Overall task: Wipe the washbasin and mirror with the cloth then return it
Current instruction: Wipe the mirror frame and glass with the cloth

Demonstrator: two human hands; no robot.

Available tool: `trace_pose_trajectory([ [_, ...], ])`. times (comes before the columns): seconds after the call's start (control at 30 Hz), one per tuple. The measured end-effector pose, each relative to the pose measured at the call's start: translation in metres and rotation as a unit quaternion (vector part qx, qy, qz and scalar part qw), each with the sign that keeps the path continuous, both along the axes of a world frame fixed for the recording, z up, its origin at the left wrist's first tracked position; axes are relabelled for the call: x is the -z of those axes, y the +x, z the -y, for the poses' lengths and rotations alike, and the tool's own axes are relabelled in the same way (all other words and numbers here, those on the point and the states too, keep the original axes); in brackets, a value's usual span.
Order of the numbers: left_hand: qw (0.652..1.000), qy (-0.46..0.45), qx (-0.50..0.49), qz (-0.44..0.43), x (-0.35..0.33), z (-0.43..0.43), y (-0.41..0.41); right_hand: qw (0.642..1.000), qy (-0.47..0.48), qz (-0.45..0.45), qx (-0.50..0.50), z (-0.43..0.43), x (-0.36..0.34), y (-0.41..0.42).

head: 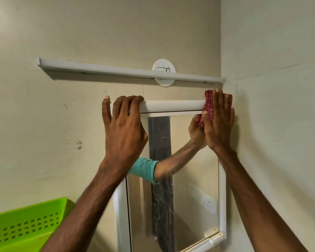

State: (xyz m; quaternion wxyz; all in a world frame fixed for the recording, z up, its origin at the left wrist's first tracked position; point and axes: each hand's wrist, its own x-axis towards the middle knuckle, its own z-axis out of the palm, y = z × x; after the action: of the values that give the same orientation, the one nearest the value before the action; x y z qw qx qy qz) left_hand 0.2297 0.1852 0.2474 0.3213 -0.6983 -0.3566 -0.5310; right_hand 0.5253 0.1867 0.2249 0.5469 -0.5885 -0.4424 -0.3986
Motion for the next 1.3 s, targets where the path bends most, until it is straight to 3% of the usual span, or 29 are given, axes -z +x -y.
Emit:
trace_pose_trajectory([
  [0.33, 1.000, 0.002, -0.004, -0.007, 0.001, -0.001, -0.001, 1.000, -0.006, -0.013, -0.012, 0.004, 0.092, -0.003],
  [0.57, 0.999, 0.006, -0.037, -0.023, 0.005, -0.006, -0.001, 0.999, 0.001, -0.028, -0.019, 0.000, 0.046, 0.000],
  [0.83, 0.998, 0.012, -0.050, -0.021, 0.005, -0.005, -0.002, 0.999, -0.003, -0.032, -0.023, 0.004, 0.099, -0.002],
  [1.03, 0.999, 0.012, -0.042, -0.025, 0.003, -0.002, -0.003, 0.997, 0.000, -0.063, -0.048, 0.002, 0.094, -0.027],
  [1.17, 1.000, 0.011, 0.000, -0.027, -0.001, -0.003, -0.010, 0.998, 0.006, -0.007, -0.067, -0.001, 0.089, -0.096],
  [1.3, 0.998, 0.007, 0.041, -0.050, -0.008, -0.002, -0.024, 0.988, -0.050, 0.092, -0.116, 0.002, 0.096, -0.172],
])
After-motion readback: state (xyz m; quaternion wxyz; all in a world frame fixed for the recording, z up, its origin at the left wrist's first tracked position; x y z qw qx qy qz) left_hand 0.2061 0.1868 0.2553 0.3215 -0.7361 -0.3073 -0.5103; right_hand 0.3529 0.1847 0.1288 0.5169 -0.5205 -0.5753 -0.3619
